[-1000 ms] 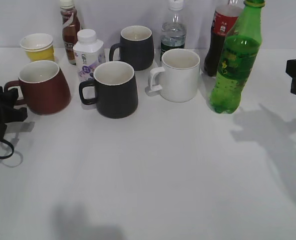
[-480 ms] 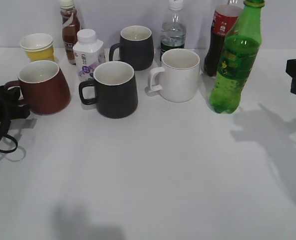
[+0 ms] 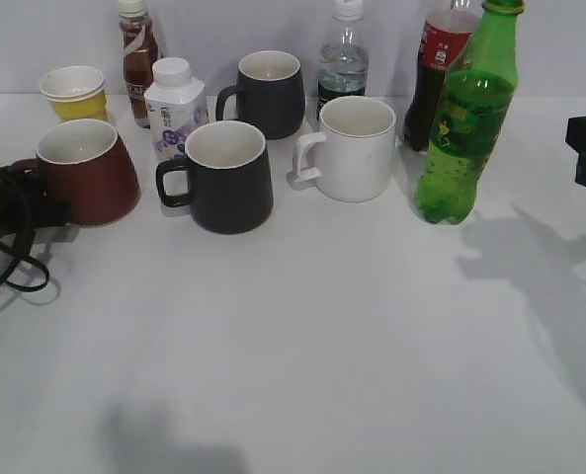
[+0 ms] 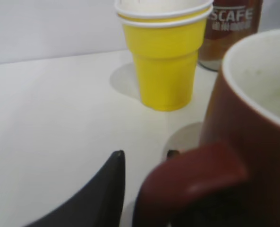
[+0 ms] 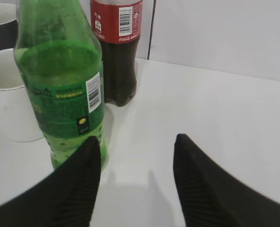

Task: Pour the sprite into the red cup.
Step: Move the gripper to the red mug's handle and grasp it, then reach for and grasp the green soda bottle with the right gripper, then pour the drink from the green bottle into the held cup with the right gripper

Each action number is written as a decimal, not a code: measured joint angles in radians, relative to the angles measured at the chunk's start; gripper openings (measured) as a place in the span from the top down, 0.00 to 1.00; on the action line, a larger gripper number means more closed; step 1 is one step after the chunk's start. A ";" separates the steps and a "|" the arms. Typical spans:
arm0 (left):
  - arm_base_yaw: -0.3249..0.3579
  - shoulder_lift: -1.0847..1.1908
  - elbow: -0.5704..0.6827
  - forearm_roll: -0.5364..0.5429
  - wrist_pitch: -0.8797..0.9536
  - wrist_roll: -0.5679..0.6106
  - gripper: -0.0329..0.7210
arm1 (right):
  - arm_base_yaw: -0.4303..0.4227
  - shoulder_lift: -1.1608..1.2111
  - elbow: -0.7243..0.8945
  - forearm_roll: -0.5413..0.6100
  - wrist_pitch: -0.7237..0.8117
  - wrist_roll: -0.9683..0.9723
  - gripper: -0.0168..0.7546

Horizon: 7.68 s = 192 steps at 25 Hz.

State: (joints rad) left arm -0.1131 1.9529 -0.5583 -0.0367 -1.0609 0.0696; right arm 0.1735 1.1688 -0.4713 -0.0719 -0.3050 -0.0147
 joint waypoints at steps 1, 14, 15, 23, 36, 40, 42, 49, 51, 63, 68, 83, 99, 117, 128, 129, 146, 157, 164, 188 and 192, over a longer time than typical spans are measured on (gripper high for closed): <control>0.001 0.006 -0.005 0.001 -0.008 0.000 0.64 | 0.000 0.000 0.000 0.000 0.001 0.000 0.49; 0.006 0.065 -0.081 0.085 -0.038 0.004 0.83 | 0.000 0.000 0.000 -0.033 -0.013 0.006 0.49; 0.006 0.065 -0.081 0.085 -0.038 0.004 0.83 | 0.000 0.000 0.000 -0.045 -0.014 0.015 0.49; 0.006 -0.059 0.007 0.086 0.010 0.011 0.85 | 0.000 0.017 0.000 -0.263 -0.051 0.216 0.24; -0.007 -0.432 0.167 0.119 0.207 0.012 0.85 | 0.000 0.373 -0.066 -0.326 -0.376 0.276 0.19; -0.056 -0.540 0.191 0.120 0.293 0.012 0.85 | 0.000 0.473 -0.105 -0.338 -0.421 0.276 0.19; -0.083 -0.574 0.191 0.123 0.349 0.012 0.85 | 0.000 0.520 -0.127 -0.354 -0.440 0.276 0.20; -0.195 -0.626 0.194 0.121 0.415 0.012 0.85 | 0.000 0.666 -0.224 -0.365 -0.504 0.276 0.21; -0.228 -0.628 0.194 0.120 0.427 0.012 0.85 | 0.000 0.695 -0.255 -0.365 -0.506 0.275 0.21; -0.387 -0.628 0.194 0.120 0.462 0.012 0.85 | 0.000 0.738 -0.321 -0.362 -0.509 0.273 0.40; -0.392 -0.588 0.183 0.123 0.463 0.012 0.85 | 0.000 0.713 -0.317 -0.373 -0.482 0.272 0.40; -0.410 -0.393 0.030 0.218 0.398 -0.029 0.85 | 0.000 0.491 -0.349 -0.630 -0.422 0.270 0.42; -0.482 -0.317 -0.004 0.269 0.318 -0.059 0.85 | 0.000 0.488 -0.409 -0.988 -0.434 0.215 0.42; -0.533 -0.213 -0.100 0.412 0.298 -0.192 0.85 | 0.001 0.474 -0.409 -1.244 -0.448 0.023 0.42; -0.551 -0.177 -0.130 0.415 0.203 -0.136 0.85 | 0.001 0.473 -0.409 -1.252 -0.380 -0.186 0.42; -0.551 -0.177 -0.130 0.415 0.204 -0.127 0.85 | 0.001 0.473 -0.409 -1.252 -0.374 -0.200 0.42; -0.551 -0.177 -0.130 0.504 0.211 -0.119 0.85 | 0.001 0.473 -0.409 -1.205 -0.352 -0.476 0.42; -0.551 -0.177 -0.130 0.504 0.210 -0.119 0.85 | 0.001 0.473 -0.409 -1.192 -0.351 -0.566 0.43; -0.551 -0.177 -0.130 0.504 0.210 -0.118 0.85 | 0.001 0.473 -0.409 -1.162 -0.352 -0.620 0.43; -0.551 -0.177 -0.130 0.507 0.228 -0.117 0.85 | 0.001 0.473 -0.409 -1.077 -0.352 -0.757 0.43; -0.551 -0.177 -0.130 0.508 0.229 -0.116 0.85 | 0.001 0.473 -0.409 -1.074 -0.352 -0.761 0.43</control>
State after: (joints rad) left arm -0.6637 1.7755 -0.6882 0.4714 -0.8319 -0.0468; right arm 0.1743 1.6421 -0.8801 -1.1462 -0.6568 -0.7759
